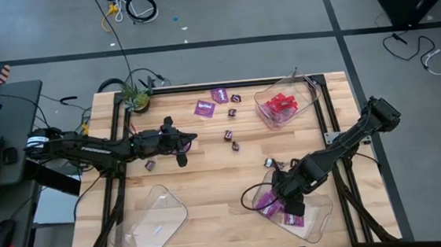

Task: Sort candy
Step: Put the violet candy into the bottom right transparent bin

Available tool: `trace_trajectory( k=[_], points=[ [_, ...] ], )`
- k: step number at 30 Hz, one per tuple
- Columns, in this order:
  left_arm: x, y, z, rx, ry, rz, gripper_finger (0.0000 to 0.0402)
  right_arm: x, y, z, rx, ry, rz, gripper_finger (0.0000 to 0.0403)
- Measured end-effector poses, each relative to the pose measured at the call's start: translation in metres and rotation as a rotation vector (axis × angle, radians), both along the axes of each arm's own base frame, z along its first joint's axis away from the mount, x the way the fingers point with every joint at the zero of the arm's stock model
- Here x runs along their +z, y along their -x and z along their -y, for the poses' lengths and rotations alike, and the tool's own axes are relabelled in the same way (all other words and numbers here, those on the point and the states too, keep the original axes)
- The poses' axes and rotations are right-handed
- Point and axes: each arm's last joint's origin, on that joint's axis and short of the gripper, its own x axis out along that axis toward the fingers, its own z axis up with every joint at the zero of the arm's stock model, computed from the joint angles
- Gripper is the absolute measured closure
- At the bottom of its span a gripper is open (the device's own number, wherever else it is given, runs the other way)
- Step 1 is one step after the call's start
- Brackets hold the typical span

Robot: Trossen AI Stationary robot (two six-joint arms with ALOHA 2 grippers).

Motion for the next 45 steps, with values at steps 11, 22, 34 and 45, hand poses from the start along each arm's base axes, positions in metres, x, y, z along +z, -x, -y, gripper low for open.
trace_trajectory(
  k=[11,22,34,45],
  points=[
    [0.0,0.0,0.0,0.005,0.022,0.008,0.0399,0.047,-0.03,0.049,0.111,0.219,0.172,0.0175],
    [0.026,-0.017,-0.022,0.038,0.114,-0.097,0.0399,0.059,-0.084,0.172,0.14,0.328,0.529,0.0183],
    [0.024,-0.012,-0.032,-0.076,0.228,-0.365,0.0395,0.015,-0.119,0.261,0.048,0.246,0.644,0.0178],
    [-0.001,-0.001,-0.014,-0.061,0.225,-0.676,0.0289,0.008,-0.13,0.245,0.132,0.242,0.657,0.0178]
  ],
)
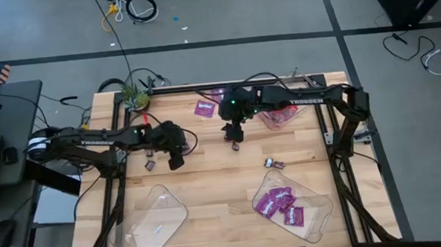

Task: Sort candy
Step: Put the violet candy into the bottom right transparent bin

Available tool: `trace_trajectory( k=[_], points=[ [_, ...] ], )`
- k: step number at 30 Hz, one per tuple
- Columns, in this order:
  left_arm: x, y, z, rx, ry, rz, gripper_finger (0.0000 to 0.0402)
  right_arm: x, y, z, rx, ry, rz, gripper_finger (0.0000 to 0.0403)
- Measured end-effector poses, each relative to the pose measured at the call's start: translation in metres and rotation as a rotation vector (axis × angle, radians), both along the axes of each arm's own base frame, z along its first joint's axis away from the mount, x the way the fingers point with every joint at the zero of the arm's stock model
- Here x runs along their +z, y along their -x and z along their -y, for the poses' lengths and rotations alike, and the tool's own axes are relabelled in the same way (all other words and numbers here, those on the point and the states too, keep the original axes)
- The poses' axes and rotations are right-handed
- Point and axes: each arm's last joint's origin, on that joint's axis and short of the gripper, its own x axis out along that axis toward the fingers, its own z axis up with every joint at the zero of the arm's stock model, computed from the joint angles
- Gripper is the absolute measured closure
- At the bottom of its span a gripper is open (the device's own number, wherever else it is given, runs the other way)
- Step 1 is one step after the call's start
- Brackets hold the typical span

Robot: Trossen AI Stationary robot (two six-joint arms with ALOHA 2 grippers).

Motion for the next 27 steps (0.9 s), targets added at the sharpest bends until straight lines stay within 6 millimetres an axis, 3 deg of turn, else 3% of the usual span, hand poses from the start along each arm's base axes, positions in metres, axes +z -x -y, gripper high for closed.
trace_trajectory(
  k=[9,18,22,27],
  points=[
    [-0.029,-0.009,-0.003,0.121,-0.038,-0.14,0.0209,0.003,-0.001,-0.006,0.017,0.015,0.012,0.018],
    [-0.052,-0.014,-0.005,0.158,-0.036,-0.242,0.0194,0.003,-0.002,-0.01,0.038,0.024,0.007,0.0183],
    [-0.049,-0.015,-0.005,0.16,-0.037,-0.232,0.0224,0.003,-0.001,-0.012,0.039,0.021,0.003,0.0184],
    [-0.047,-0.017,-0.004,0.156,-0.049,-0.202,0.0326,0.006,0.002,-0.017,0.046,0.022,-0.012,0.0199]
  ],
)
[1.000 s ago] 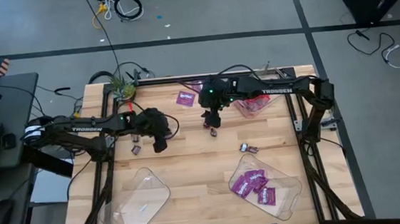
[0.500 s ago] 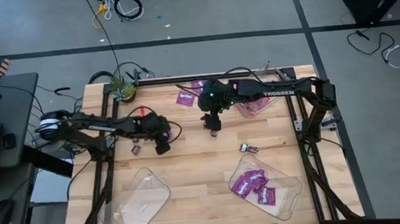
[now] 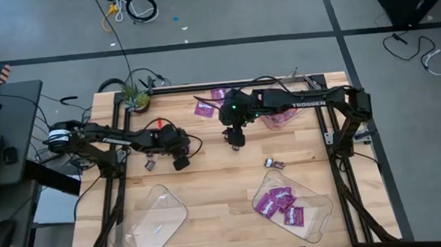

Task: Sort candy
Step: Put the violet candy into the bottom right transparent bin

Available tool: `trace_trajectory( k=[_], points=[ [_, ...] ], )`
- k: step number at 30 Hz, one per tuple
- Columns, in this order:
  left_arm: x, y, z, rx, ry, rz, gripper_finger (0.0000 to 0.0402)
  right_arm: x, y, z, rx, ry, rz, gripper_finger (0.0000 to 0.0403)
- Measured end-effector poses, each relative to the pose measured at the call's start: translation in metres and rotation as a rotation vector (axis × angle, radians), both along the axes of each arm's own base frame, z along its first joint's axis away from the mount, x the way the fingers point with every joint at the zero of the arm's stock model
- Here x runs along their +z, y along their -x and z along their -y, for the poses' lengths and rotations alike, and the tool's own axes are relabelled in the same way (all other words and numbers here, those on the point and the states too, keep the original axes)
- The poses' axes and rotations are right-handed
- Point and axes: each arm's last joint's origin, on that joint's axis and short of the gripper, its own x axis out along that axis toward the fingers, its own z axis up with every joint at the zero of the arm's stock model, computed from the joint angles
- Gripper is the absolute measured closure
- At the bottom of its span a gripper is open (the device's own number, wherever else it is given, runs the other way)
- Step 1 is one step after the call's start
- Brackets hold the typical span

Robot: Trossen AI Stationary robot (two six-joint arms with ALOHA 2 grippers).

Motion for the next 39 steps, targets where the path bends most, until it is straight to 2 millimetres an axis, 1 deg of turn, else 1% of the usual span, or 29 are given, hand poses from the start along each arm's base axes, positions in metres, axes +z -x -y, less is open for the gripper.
trace_trajectory(
  k=[2,4,8,12,16,20,23,26,29,32,35,39],
  points=[
    [0.001,-0.001,0.0,-0.002,-0.003,0.012,0.0373,0.005,0.003,-0.002,0.003,0.001,0.001,0.0206],
    [0.001,-0.002,0.001,-0.008,-0.004,0.018,0.039,0.01,0.008,-0.005,0.001,0.01,-0.003,0.0213],
    [0.003,-0.002,0.004,-0.025,-0.002,0.039,0.0394,0.027,0.018,-0.013,-0.009,0.046,0.016,0.022],
    [0.01,-0.004,0.007,-0.05,0.011,0.094,0.0399,0.047,0.031,-0.023,-0.011,0.072,0.053,0.0221],
    [0.018,-0.006,0.013,-0.087,0.007,0.154,0.04,0.066,0.045,-0.036,-0.026,0.094,0.089,0.022],
    [0.025,-0.008,0.021,-0.131,-0.004,0.2,0.0401,0.079,0.06,-0.05,-0.045,0.09,0.086,0.0221],
    [0.032,-0.009,0.026,-0.157,-0.011,0.248,0.0401,0.082,0.068,-0.061,-0.053,0.091,0.065,0.0221],
    [0.038,-0.009,0.031,-0.176,-0.014,0.291,0.0401,0.084,0.071,-0.071,-0.042,0.096,0.065,0.0219],
    [0.041,-0.009,0.033,-0.181,-0.016,0.304,0.0401,0.083,0.067,-0.079,-0.025,0.109,0.075,0.0215],
    [0.039,-0.007,0.032,-0.161,-0.029,0.273,0.0397,0.077,0.057,-0.083,-0.005,0.122,0.083,0.0212],
    [0.035,-0.004,0.03,-0.136,-0.062,0.219,0.0375,0.069,0.047,-0.084,0.013,0.144,0.078,0.021],
    [0.033,-0.001,0.03,-0.137,-0.076,0.179,0.0331,0.056,0.035,-0.083,0.034,0.162,0.05,0.021]
  ],
)
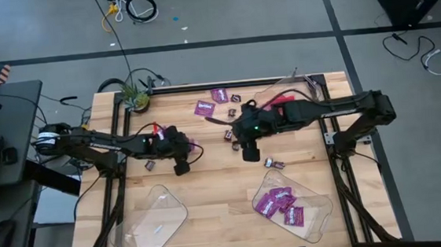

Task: Sort candy
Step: Put the violet candy into the bottom right transparent bin

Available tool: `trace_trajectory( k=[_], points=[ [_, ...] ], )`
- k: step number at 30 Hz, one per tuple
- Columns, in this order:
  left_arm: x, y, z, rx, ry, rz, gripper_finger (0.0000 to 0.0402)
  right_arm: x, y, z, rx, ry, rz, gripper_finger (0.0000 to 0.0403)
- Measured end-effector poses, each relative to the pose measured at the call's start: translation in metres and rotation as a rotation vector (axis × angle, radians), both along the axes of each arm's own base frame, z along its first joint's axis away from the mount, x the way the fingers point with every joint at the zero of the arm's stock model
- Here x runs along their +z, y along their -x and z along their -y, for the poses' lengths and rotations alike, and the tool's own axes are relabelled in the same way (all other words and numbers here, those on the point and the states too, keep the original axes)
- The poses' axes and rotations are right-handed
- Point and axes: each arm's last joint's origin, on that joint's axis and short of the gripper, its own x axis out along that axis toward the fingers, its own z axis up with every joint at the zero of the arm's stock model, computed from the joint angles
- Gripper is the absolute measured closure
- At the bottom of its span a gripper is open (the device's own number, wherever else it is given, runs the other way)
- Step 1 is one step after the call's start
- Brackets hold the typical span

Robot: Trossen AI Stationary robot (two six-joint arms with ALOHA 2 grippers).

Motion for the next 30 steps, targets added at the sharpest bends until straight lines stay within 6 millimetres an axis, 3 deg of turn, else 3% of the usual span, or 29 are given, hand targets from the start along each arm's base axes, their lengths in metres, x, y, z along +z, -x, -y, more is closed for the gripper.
trace_trajectory(
  k=[11,18,24,30],
  points=[
    [-0.002,0.002,0.002,-0.033,0.05,-0.027,0.0199,-0.019,-0.016,0.001,0.015,0.017,-0.035,0.0206],
    [-0.017,0.002,0.003,-0.052,0.082,-0.097,0.0174,-0.02,-0.017,0.001,0.02,0.02,-0.037,0.0209],
    [-0.031,-0.002,0.003,-0.039,0.063,-0.156,0.0214,-0.02,-0.017,0.001,0.025,0.025,-0.033,0.0211],
    [-0.03,-0.002,0.004,-0.053,0.072,-0.148,0.0358,-0.02,-0.016,0.001,0.025,0.027,-0.049,0.0231]
  ],
)
